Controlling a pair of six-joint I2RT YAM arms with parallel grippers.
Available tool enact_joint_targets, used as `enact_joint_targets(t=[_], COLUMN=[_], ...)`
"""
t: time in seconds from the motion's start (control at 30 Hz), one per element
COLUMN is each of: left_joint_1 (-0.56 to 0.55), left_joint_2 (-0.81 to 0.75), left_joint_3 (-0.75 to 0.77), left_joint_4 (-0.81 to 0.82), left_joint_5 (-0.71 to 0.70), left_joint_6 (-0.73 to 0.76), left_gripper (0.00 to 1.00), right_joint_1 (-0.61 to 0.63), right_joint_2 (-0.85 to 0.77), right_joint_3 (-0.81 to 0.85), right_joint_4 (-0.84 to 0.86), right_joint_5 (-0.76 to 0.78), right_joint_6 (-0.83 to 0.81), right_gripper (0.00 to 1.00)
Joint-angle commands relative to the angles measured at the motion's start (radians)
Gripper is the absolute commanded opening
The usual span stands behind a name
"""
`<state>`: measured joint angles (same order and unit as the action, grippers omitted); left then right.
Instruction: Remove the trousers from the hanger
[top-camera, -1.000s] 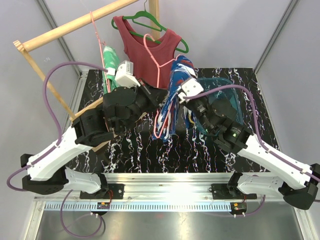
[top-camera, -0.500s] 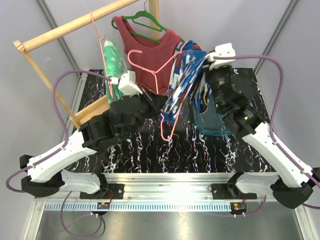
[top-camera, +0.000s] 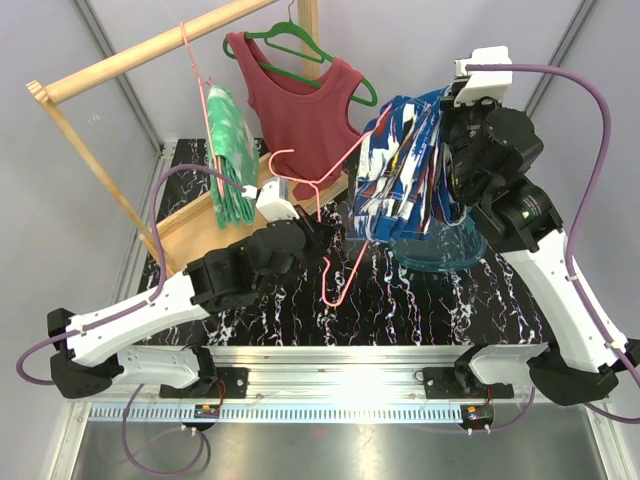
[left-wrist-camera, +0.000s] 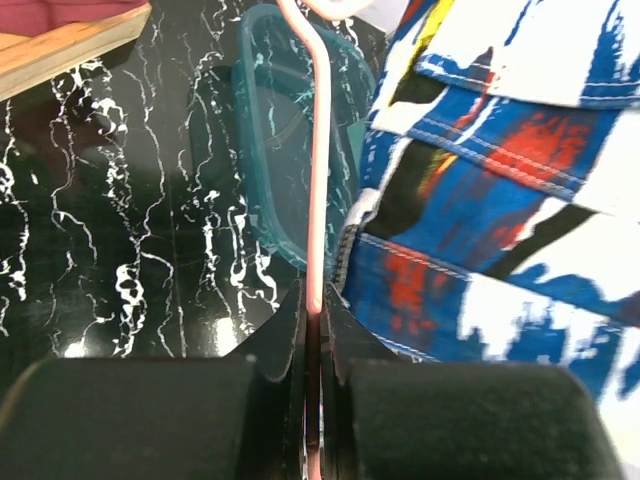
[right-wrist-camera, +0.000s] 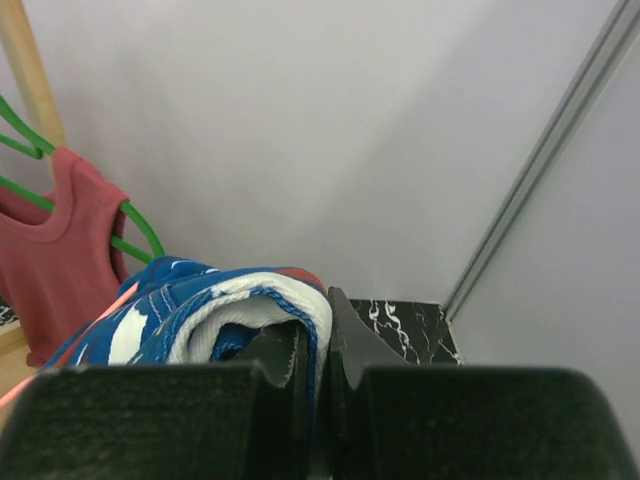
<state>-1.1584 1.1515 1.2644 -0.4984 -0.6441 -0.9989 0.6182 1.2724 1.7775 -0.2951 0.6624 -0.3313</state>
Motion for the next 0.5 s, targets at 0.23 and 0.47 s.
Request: enact_joint_targets(t=[0.23, 0.47], left_joint_1=[0.057, 0.131], left_joint_2=[0.043, 0.056], left_joint_3=[-0.1, -0.1], left_joint_4=[-0.101, -0.063], left_joint_5=[-0.045, 0.034], left_joint_6=[0.008, 0.02], left_gripper=[0.0, 0.0], right_joint_1=[-0.11, -0.11], right_joint_2=[-0.053, -0.122], right_joint_3=[0.161, 0.162], right_joint_4=[0.013, -0.064], right_joint_5=[0.154, 0.082], right_joint_6=[0.077, 0.17], right_gripper=[0.0, 0.0])
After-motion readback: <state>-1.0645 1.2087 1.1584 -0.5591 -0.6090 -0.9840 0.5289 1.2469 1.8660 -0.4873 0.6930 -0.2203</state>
